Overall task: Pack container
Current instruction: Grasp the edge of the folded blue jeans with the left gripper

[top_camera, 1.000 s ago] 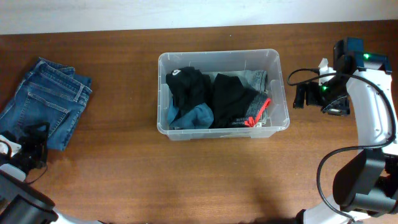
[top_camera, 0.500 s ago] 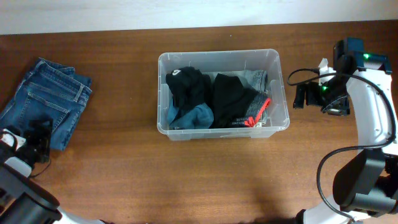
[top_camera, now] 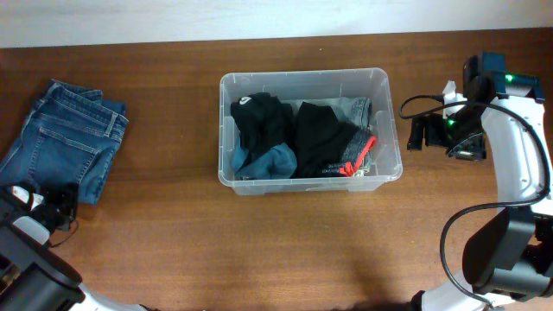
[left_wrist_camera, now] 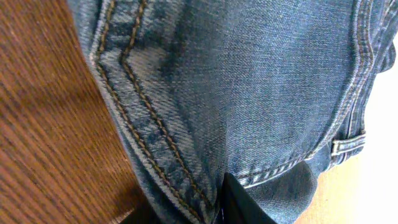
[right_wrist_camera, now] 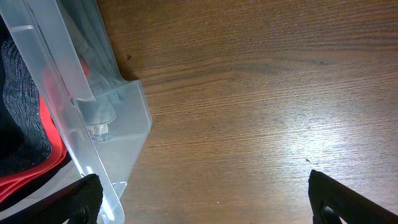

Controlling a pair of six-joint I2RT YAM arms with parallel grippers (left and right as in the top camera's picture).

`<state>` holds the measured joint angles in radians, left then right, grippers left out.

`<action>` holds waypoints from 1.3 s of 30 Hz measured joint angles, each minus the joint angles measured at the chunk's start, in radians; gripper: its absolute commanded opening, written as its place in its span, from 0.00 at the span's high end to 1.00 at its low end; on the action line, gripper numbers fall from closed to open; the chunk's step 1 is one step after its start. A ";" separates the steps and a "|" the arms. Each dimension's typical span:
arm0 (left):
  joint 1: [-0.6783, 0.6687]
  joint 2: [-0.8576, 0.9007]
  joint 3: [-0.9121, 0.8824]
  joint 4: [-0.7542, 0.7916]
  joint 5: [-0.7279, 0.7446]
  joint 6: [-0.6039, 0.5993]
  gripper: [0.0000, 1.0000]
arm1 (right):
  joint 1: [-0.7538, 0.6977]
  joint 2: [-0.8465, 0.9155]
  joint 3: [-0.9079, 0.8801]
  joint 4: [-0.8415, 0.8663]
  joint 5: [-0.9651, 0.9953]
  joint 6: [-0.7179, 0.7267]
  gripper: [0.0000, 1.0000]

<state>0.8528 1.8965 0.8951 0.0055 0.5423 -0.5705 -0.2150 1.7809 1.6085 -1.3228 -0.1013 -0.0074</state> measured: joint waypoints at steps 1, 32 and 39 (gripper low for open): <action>0.000 0.001 -0.001 0.000 0.000 -0.003 0.91 | 0.000 0.000 0.000 0.000 0.000 0.000 0.02; -0.157 -0.283 0.000 -0.480 -0.323 0.023 0.58 | 0.000 0.000 0.000 0.000 0.000 0.000 0.02; -0.161 -0.275 0.000 -0.507 -0.334 0.035 0.48 | 0.000 0.000 0.000 0.000 0.000 0.000 0.02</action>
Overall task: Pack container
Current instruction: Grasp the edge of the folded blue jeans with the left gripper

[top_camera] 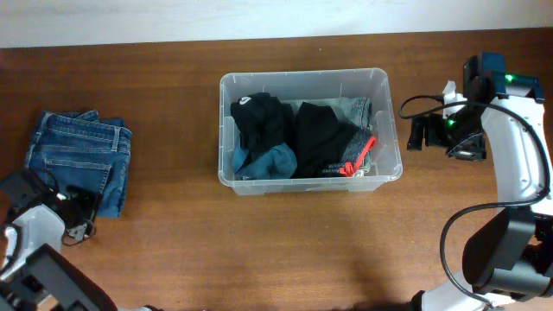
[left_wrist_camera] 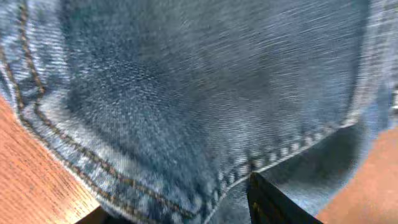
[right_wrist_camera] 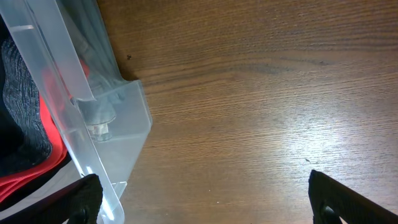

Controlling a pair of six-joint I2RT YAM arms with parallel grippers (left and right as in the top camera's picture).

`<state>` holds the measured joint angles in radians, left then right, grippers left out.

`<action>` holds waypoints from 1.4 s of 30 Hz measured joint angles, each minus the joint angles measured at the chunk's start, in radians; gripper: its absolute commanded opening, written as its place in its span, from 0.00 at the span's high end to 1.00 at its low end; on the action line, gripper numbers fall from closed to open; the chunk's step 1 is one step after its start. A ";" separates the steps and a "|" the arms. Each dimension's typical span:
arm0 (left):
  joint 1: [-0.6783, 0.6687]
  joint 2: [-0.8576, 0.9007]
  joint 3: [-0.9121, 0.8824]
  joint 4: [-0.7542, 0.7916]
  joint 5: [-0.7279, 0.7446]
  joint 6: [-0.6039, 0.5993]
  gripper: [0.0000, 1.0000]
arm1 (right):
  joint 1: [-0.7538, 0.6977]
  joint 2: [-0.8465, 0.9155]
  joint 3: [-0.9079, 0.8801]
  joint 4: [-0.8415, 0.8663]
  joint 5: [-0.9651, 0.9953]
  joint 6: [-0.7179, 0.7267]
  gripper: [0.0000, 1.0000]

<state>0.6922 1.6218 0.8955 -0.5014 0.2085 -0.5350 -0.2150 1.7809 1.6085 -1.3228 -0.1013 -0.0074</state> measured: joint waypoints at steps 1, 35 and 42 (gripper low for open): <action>0.000 0.028 0.000 0.000 0.000 0.000 0.48 | 0.000 0.000 0.000 0.000 0.000 0.000 0.02; 0.266 0.126 -0.083 0.105 0.486 0.014 0.26 | 0.000 0.000 0.000 0.000 0.000 0.000 0.02; 0.327 0.101 -0.236 0.429 0.577 -0.014 0.21 | 0.000 0.000 0.000 0.000 0.000 0.000 0.02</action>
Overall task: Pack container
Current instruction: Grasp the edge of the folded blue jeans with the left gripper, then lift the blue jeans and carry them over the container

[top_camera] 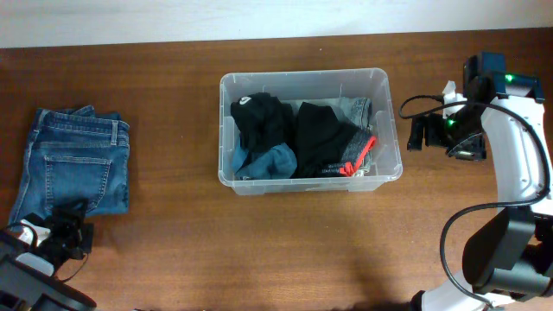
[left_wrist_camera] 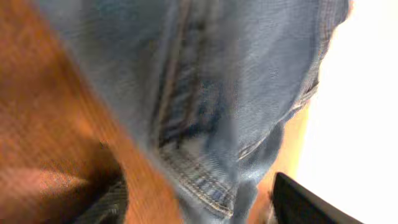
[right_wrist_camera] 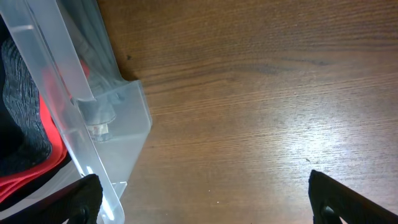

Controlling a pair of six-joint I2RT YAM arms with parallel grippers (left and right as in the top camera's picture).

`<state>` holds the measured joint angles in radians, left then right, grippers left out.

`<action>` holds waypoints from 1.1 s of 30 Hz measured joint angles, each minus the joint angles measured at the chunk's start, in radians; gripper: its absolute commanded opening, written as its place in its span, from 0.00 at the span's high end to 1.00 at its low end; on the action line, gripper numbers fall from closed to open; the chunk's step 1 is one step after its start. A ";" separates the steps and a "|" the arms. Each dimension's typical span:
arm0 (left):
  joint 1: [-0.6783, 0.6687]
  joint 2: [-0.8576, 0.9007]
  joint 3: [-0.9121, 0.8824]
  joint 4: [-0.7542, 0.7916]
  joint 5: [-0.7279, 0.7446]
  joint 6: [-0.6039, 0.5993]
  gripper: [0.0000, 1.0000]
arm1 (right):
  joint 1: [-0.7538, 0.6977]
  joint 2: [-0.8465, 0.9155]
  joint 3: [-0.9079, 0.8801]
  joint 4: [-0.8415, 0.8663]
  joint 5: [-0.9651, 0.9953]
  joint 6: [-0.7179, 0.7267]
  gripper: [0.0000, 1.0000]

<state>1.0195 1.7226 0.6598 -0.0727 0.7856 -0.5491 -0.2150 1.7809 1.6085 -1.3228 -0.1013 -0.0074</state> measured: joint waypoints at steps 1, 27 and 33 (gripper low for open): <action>-0.003 0.001 -0.007 0.032 0.003 -0.013 0.20 | 0.000 0.000 0.000 0.000 0.000 0.000 0.02; -0.048 0.021 0.034 0.066 -0.089 -0.099 0.97 | 0.000 0.000 0.000 0.000 0.000 0.000 0.02; -0.132 -0.251 0.156 -0.144 -0.216 -0.100 0.99 | 0.000 0.000 0.000 0.000 0.000 0.000 0.02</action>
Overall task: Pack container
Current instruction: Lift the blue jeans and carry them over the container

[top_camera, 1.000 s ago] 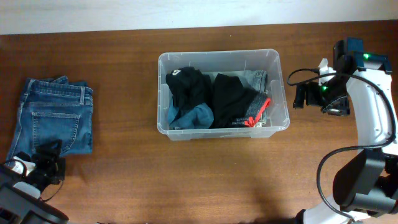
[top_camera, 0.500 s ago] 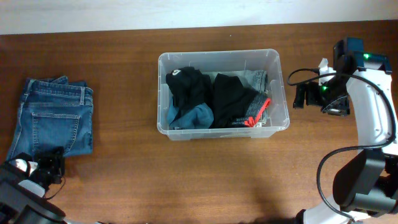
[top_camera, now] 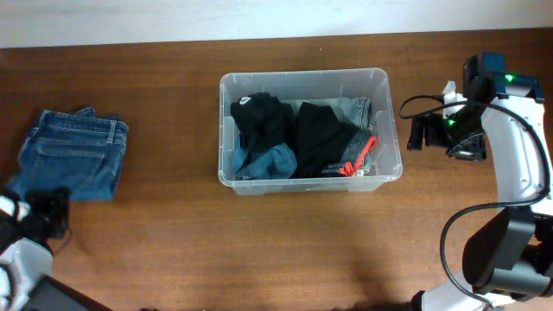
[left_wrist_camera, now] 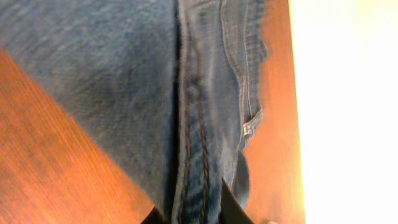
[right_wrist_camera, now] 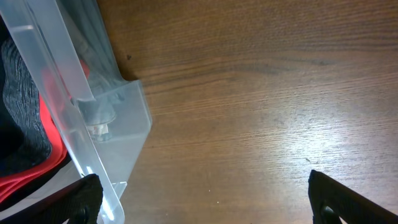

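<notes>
Folded blue jeans [top_camera: 73, 154] lie on the table at the far left. My left gripper [top_camera: 41, 212] sits at their near-left corner, and in the left wrist view its two dark fingers close on a seamed denim edge [left_wrist_camera: 193, 168]. A clear plastic container [top_camera: 393, 130] stands mid-table, holding black, blue and red clothes [top_camera: 294, 138]. My right gripper [top_camera: 417, 134] hovers just right of the container's corner [right_wrist_camera: 118, 118], jaws wide apart over bare wood with nothing between them.
The table is dark brown wood [top_camera: 259, 250], its far edge meeting a white wall. A black cable loops off my right arm [top_camera: 510, 147] beside the container. The jeans lie close to the table's left edge.
The jeans are bunched shorter and skewed, their near edge pulled in. My left gripper has shifted left and up and now pinches the seamed edge. The right arm is unchanged.
The jeans first lay slanted at the far left with my left gripper at their near edge. They then sat farther right and squarer, then lay flat and longer with the gripper below them. Now they are bunched and gripped. The right gripper stayed open by the container throughout.
</notes>
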Controlling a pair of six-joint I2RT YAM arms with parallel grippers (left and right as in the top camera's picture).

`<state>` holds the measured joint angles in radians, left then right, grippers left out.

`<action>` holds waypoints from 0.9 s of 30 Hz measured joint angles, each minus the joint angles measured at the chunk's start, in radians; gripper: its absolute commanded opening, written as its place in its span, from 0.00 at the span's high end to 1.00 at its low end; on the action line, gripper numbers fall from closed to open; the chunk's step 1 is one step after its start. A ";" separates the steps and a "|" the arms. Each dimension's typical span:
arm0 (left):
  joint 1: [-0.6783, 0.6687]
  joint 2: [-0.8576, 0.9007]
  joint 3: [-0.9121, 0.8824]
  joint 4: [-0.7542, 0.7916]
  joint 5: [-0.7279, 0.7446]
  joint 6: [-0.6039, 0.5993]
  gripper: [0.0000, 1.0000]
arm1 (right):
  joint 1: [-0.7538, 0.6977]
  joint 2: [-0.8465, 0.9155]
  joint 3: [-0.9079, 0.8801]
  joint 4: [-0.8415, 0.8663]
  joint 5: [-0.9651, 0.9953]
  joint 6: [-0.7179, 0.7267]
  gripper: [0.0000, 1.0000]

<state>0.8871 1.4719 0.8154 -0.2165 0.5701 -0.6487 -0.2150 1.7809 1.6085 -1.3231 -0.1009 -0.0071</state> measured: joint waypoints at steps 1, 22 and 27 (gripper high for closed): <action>-0.016 -0.031 0.015 -0.017 -0.021 0.000 0.99 | 0.000 0.000 0.000 0.001 0.000 0.000 0.02; -0.536 -0.174 0.404 0.356 -0.088 0.004 0.99 | 0.000 0.000 0.000 0.001 0.000 0.000 0.02; -0.642 -0.174 0.411 0.569 -0.021 0.004 0.99 | 0.000 0.000 0.000 0.000 0.000 0.000 0.02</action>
<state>0.2455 1.2976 1.2263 0.3523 0.5488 -0.6445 -0.2150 1.7809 1.6085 -1.3228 -0.1013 -0.0074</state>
